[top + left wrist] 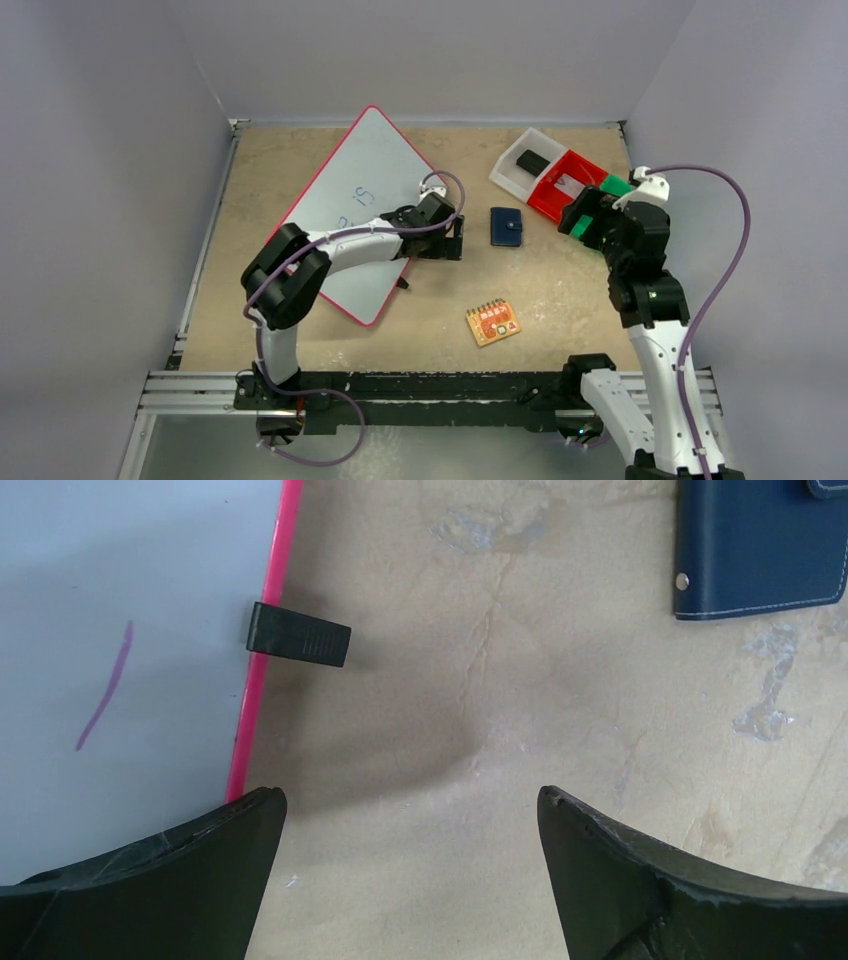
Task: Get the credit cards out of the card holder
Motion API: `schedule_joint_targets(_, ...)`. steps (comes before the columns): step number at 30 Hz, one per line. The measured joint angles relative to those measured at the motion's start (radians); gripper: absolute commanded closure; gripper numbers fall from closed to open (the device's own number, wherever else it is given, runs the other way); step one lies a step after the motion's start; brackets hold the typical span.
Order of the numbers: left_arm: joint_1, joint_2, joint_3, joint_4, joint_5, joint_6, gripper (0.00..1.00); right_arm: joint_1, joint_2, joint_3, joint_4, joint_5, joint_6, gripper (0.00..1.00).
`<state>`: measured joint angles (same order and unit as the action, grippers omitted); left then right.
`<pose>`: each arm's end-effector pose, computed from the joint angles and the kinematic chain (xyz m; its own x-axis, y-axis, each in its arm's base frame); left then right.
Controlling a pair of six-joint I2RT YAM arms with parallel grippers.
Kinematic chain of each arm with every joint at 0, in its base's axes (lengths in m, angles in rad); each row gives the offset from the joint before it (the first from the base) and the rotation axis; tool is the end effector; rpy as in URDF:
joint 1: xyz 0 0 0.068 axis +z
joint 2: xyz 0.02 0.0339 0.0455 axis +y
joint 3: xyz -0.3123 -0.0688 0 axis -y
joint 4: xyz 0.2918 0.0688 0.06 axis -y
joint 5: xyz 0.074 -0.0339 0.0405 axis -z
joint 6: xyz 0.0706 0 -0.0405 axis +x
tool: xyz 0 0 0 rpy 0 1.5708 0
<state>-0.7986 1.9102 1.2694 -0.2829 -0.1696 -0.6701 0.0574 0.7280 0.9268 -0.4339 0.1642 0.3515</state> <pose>0.3437 -0.3358 0.1671 -0.8307 -0.0244 -0.5561 0.1520 0.9511 -0.2689 0.2011 0.0000 0.4043 -0.1832 0.3297 -0.9261 0.1759 0.9379 0.2991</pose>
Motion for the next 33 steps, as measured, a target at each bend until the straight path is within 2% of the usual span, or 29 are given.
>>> schedule_joint_targets(6, 0.027, -0.032, -0.006, -0.014, -0.045, 0.000, 0.00, 0.000, 0.010, 0.000, -0.002, 0.001, 0.000, 0.00)
schedule_joint_targets(15, 0.169, -0.077, -0.026, -0.010, -0.074, 0.010, 0.00, 0.000, 0.027, 0.000, -0.002, -0.002, 0.000, 0.00)
schedule_joint_targets(25, 0.257, -0.106, -0.057, -0.040, -0.156, 0.056, 0.00, 0.000, 0.044, 0.000, -0.001, -0.021, -0.001, 0.00)
schedule_joint_targets(30, 0.288, -0.145, -0.080, -0.045, -0.122, 0.088, 0.00, 0.000, 0.050, 0.000, -0.001, -0.026, 0.000, 0.00)
schedule_joint_targets(33, 0.270, -0.160, -0.084, -0.043, -0.089, 0.092, 0.00, 0.000, 0.050, 0.000, -0.001, -0.026, 0.000, 0.00)
